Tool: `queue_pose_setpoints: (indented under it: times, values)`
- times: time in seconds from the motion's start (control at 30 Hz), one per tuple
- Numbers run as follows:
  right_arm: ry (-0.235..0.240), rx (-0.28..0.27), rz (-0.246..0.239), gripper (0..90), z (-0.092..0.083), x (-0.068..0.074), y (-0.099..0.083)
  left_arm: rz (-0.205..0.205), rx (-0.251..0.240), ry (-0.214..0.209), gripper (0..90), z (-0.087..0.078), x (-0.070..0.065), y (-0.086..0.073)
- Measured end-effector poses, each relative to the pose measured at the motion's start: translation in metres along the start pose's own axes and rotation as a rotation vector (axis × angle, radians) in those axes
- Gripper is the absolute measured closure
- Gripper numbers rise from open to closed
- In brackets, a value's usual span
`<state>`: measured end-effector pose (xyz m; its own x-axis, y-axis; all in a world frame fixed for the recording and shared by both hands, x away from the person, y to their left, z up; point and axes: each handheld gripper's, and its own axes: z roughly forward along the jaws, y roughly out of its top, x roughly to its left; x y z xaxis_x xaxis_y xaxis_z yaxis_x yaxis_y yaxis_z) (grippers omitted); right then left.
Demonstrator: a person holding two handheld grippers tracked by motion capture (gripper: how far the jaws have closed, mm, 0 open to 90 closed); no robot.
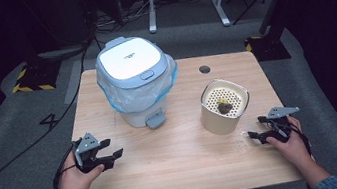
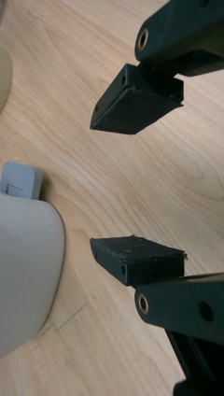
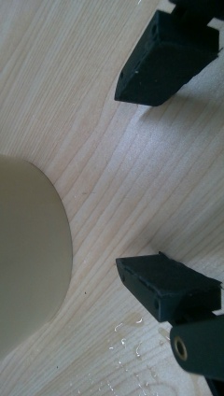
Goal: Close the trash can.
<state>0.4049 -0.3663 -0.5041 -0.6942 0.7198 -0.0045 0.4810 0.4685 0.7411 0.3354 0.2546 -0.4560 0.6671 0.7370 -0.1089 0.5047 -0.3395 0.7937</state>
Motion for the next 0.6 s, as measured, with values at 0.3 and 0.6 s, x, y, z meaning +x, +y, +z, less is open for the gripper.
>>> queue_pose_setpoints:
  times: [0.3,0.6]
  values:
    - [0.0,0.0,0.0,16.8,0.0,0.0,0.0,-0.018,0.094,0.038,37.2,0.02,0.011,-0.02]
    - [0.0,0.0,0.0,16.8,0.0,0.0,0.0,0.022,0.15,0.097,31.0,0.032,0.017,-0.032]
